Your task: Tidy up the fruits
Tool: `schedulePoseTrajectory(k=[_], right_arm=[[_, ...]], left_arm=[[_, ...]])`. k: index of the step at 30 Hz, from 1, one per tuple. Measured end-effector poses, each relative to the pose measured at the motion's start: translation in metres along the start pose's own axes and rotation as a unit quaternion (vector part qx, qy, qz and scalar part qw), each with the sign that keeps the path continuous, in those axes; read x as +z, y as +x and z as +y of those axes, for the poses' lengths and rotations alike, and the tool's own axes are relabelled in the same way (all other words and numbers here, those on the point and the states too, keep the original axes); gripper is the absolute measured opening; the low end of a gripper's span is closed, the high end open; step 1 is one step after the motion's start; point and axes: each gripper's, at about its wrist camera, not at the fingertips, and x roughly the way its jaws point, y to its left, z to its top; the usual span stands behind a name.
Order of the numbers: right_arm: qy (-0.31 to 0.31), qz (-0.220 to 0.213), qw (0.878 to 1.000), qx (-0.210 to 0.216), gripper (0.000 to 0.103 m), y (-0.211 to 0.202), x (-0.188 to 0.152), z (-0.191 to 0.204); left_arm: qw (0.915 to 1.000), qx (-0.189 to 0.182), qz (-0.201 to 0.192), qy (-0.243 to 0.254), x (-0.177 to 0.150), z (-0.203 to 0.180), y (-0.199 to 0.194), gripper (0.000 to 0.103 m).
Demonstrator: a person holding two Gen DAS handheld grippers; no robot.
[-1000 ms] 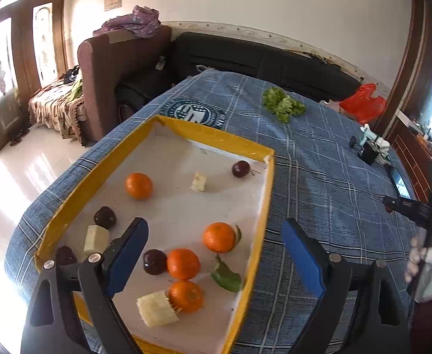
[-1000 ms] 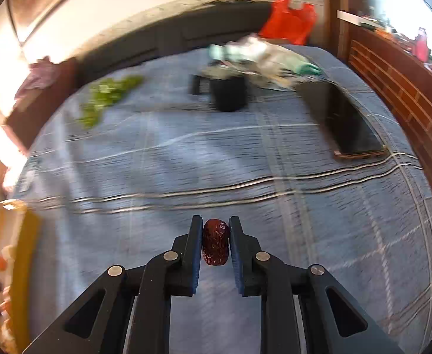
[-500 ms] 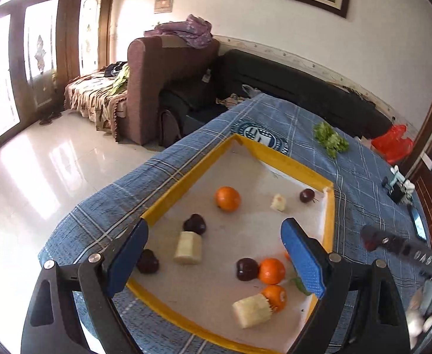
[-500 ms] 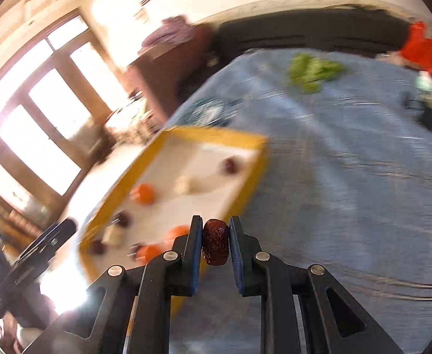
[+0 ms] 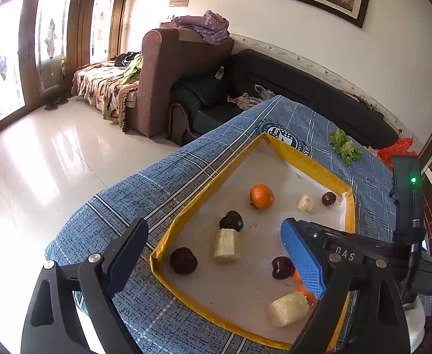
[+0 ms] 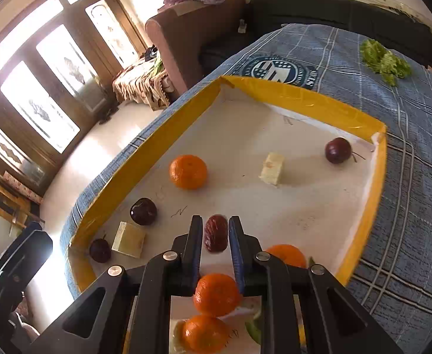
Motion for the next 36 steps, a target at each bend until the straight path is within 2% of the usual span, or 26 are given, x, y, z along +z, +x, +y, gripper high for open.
schedulePoseTrajectory(k=[6,12,15,20,25,28,33,36], right_arm=[[0.009,-0.029,1.0,-0.008,0.023,-0.025,-0.007,-0.001],[0.03,-0.084,0.996,-0.032,0.039,-0.068,-0.035,-0.015],[0.035,-0.117,0.99,-0.068,0.046,-0.086,-0.054,-0.021],[0.04,-0.151,0.98,-0.122,0.053,-0.105,-0.077,-0.031],[0.058,-0.172,0.975,-0.125,0.054,-0.128,-0.098,-0.041],[0.054,-0.19,0.971,-0.133,0.061,-0.143,-0.107,-0.041],[0.043,-0.208,0.969,-0.124,0.065,-0.162,-0.123,-0.033],[0.031,-0.22,0.967,-0.122,0.07,-0.171,-0.133,-0.026]], left_arm=[[1.0,-0.004,0.005,-0.003,0.0,0.003,0.003,0.091],[0.9998,-0.011,-0.009,0.014,-0.003,-0.016,-0.006,0.091],[0.999,0.002,-0.027,0.036,-0.007,-0.032,-0.016,0.091],[0.993,0.037,-0.093,0.062,-0.015,-0.056,-0.049,0.091],[0.9805,0.057,-0.172,0.076,-0.023,-0.08,-0.093,0.101],[0.9723,0.061,-0.21,0.082,-0.026,-0.093,-0.117,0.103],[0.963,0.072,-0.247,0.08,-0.035,-0.104,-0.147,0.103],[0.9582,0.101,-0.262,0.058,-0.039,-0.1,-0.159,0.103]])
